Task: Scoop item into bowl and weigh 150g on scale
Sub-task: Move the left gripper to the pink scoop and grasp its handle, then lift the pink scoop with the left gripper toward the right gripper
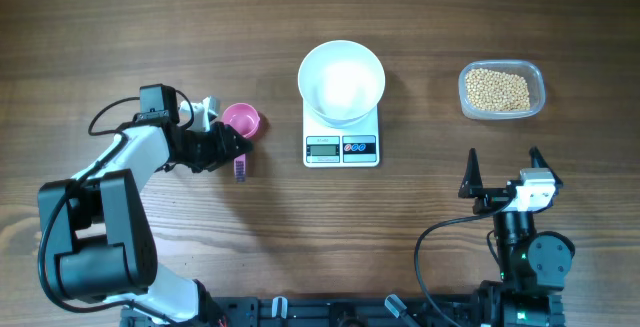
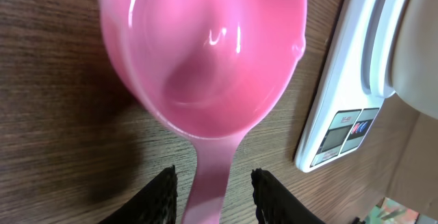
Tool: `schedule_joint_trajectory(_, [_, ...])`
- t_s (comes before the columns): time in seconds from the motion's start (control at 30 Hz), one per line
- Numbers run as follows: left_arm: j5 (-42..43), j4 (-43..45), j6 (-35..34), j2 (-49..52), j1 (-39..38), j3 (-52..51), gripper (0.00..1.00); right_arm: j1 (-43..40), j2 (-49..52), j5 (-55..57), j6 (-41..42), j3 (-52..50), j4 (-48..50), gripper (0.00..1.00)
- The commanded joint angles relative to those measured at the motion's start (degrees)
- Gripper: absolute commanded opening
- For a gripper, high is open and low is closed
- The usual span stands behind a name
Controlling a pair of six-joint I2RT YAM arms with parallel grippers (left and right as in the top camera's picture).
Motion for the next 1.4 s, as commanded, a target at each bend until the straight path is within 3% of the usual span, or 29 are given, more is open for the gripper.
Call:
schedule_joint_trajectory(0.0, [-0.55,0.55,0.44,0.96,-0.11,0.83,0.33,0.2,-0.46,-0.7,-0.83,-0.09,0.15,1.0])
schedule_joint_trajectory(0.27, [-0.35,1.66,0.22,0.96,-0.09,0.83,0.06,0.2,-0.46,-0.7,-0.81,-0.09,0.15,1.0])
schedule_joint_trajectory(0.4, [3.5,2.03,0.22,0.94,-0.09,0.9,0.04,0.2,-0.46,-0.7,-0.79,-0.09,0.15,1.0])
schedule_joint_trajectory(0.6, [19.98,2.16,0.24,-2.95,-0.09,1.73,0.04,0.2,-0.46,-0.7,-0.81,-0.09,0.15,1.0])
schedule_joint_trajectory(0.83, [46.18,7.52,0.0,-17.2,-0.15,3.93,0.04,0.2,-0.46,-0.7,-0.81,-0.09,0.15,1.0])
schedule_joint_trajectory(1.0, [44.74,13.4,-9.22,-23.74,-0.9,3.93,0.04,0.2,-0.46,-0.7,-0.81,-0.09,0.15,1.0])
schedule_joint_trajectory(1.07, [39.69,18.47,-20.44,-25.86,-1.9,3.93,0.04,0.2,-0.46,-0.72,-0.83,-0.09,0.46,0.99])
schedule_joint_trajectory(1.13, [36.7,22.36,-26.47,-26.8,-3.13,3.93,0.04,0.2,-0.46,-2.12,0.5,-0.09,1.29,1.0])
schedule_joint_trajectory(1.27, [32.63,29.35,-31.01,-27.19,-7.02,3.93,0.04,0.2,-0.46,-20.46,20.55,-0.09,3.58,1.0])
schedule_joint_trajectory(1.37, [25.79,30.73,-35.39,-27.19,-10.78,3.93,0.04,0.2,-0.46,-21.24,36.02,-0.09,4.61,1.0])
